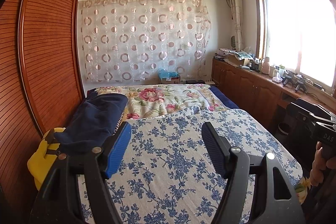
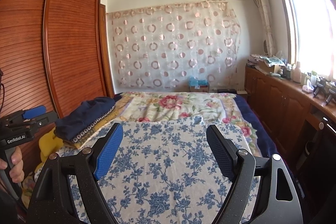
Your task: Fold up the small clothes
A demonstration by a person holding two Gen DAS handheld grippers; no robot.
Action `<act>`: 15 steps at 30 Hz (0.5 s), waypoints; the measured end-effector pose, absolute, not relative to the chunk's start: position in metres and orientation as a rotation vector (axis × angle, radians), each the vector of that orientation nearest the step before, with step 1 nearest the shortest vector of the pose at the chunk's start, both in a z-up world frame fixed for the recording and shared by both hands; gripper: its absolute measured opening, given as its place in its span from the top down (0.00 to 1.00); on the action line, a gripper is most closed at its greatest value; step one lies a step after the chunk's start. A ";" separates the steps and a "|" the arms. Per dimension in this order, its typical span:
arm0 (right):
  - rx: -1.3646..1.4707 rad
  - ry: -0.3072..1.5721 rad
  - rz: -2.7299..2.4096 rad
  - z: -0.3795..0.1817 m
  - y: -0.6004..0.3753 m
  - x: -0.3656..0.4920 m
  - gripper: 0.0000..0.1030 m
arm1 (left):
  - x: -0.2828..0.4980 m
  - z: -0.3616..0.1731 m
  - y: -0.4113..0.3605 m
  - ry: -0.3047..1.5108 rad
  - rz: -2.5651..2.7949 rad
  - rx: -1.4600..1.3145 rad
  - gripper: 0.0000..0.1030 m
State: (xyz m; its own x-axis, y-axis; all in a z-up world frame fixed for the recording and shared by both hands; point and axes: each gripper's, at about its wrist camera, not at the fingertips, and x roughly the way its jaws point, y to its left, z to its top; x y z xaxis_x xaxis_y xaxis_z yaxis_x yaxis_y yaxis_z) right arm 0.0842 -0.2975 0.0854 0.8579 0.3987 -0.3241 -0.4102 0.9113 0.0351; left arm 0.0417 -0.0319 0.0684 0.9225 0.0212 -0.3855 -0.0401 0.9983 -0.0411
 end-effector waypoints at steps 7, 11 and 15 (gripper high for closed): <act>-0.037 0.333 0.425 0.085 -0.298 0.084 0.19 | 0.042 0.068 -0.033 0.395 0.032 -0.049 0.33; -0.035 0.335 0.429 0.086 -0.298 0.084 0.19 | 0.042 0.069 -0.033 0.395 0.031 -0.046 0.33; -0.037 0.334 0.426 0.086 -0.297 0.084 0.19 | 0.040 0.070 -0.033 0.394 0.030 -0.045 0.32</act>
